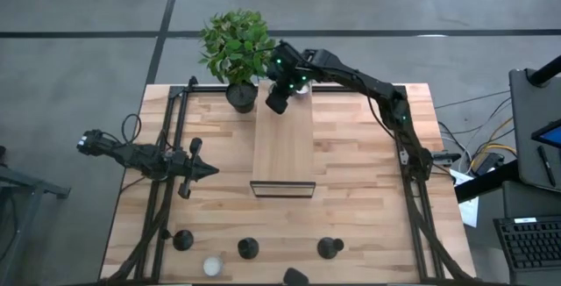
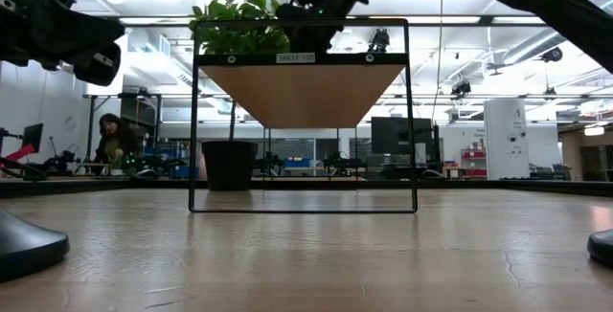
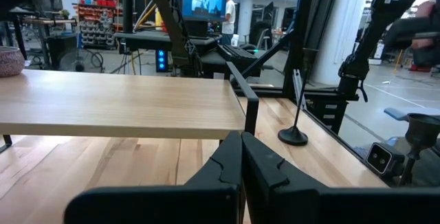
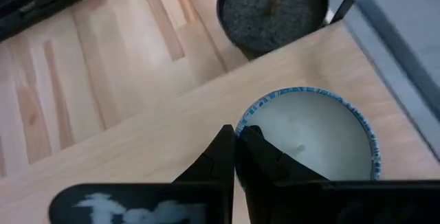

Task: Pick & Place candle stick holders
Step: Put the top white candle on the shelf

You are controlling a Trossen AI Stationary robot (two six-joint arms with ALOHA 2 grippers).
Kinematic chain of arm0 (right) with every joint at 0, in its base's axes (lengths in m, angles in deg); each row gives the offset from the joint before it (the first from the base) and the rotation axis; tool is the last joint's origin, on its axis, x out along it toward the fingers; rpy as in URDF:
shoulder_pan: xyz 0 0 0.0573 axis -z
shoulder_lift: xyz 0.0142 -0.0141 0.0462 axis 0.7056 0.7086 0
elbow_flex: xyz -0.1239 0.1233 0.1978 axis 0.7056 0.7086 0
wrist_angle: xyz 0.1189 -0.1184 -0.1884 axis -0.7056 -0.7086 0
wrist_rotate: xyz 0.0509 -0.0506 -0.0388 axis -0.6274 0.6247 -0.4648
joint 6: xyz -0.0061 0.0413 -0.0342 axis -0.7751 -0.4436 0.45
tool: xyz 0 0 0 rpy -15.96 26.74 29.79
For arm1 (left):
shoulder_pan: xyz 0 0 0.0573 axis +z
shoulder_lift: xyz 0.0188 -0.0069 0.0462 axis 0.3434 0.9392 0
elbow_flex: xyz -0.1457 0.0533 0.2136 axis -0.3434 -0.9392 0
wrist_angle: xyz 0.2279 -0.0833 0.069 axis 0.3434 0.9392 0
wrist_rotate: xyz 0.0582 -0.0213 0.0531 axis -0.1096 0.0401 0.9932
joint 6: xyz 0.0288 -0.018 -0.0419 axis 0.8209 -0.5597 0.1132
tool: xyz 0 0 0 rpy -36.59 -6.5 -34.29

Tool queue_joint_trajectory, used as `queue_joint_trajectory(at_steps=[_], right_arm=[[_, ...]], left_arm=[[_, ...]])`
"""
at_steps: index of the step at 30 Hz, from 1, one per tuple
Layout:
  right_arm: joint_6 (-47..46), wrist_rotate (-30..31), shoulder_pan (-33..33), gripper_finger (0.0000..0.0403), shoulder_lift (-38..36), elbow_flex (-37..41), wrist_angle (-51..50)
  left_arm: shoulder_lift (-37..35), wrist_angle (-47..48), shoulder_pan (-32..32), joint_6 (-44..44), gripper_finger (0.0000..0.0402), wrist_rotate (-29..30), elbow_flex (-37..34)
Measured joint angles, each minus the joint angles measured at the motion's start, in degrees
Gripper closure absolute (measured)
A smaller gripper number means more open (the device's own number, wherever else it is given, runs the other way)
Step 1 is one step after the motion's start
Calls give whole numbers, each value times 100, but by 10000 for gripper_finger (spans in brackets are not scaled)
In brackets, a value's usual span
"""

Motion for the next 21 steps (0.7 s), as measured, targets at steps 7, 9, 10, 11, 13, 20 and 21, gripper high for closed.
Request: queue_joint_trajectory(at_steps=[7, 9, 10, 11, 13, 20, 21], right_arm=[[-88, 127, 20, 394, 217, 0, 107], [-90, 127, 43, 394, 265, -2, 121], [-90, 136, 69, 394, 272, -2, 129], [-90, 136, 93, 394, 289, -2, 122], [-99, 143, 131, 394, 312, -2, 118], [-112, 469, 237, 394, 316, -2, 120], [-112, 469, 256, 394, 316, -2, 120]], left_arm=[[0, -1, -1, 0, 401, 0, 0], [0, 2, -1, 0, 401, 2, 0], [0, 0, 1, 0, 401, 1, 0], [0, 1, -1, 0, 401, 2, 0], [0, 0, -1, 0, 401, 2, 0], [0, 2, 1, 0, 401, 2, 0], [0, 2, -1, 0, 401, 2, 0]])
